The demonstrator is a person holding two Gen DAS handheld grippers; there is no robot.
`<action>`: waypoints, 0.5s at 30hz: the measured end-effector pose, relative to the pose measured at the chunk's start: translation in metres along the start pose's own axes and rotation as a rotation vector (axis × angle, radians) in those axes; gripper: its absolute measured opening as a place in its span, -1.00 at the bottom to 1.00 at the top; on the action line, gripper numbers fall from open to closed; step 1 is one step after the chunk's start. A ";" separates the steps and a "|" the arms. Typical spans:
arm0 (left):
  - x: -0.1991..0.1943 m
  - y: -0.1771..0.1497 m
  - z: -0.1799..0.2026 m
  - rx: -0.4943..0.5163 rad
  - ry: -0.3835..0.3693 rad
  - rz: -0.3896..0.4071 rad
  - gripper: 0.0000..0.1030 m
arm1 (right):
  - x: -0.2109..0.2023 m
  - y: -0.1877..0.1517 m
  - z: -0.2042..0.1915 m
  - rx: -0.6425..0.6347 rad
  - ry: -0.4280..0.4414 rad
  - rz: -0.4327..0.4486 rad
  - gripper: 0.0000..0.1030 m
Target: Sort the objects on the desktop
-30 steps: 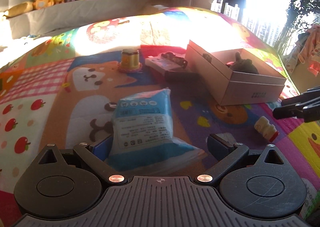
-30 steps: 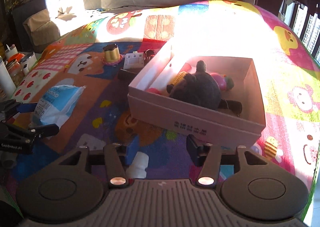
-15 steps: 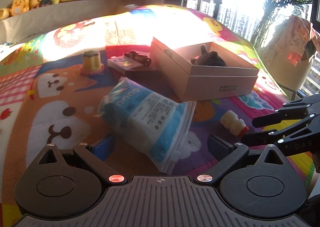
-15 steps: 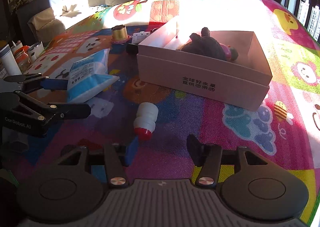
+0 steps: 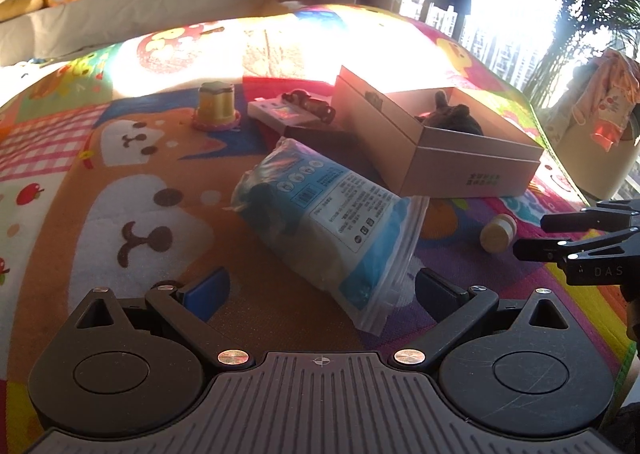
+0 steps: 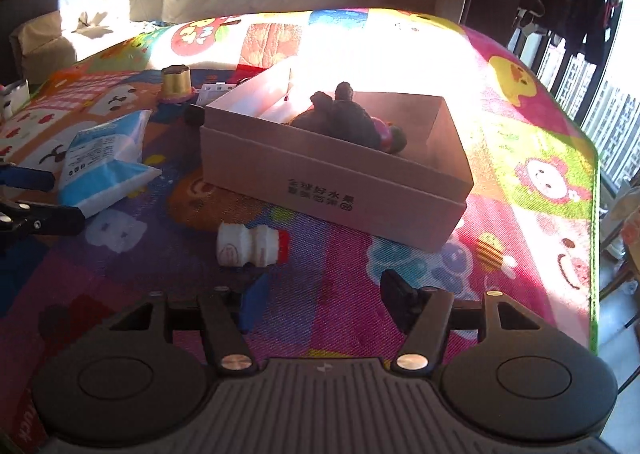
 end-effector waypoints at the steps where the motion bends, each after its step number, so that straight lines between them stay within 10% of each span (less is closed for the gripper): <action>1: 0.000 0.000 0.000 -0.001 -0.001 0.001 0.98 | 0.000 -0.001 -0.002 0.013 0.022 -0.006 0.20; 15: -0.001 0.000 0.000 0.003 0.014 0.001 0.98 | 0.021 0.005 -0.026 0.088 0.097 0.000 -0.13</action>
Point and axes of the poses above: each gripper's, at about its wrist camera, not at the fingertips, and x roughly the way its jaws point, z to its right, y to its top, the point moved 10 cm from there along x, roughly the way its jaws point, and after that the axes turned 15 degrees about x, right-handed, at the moved point
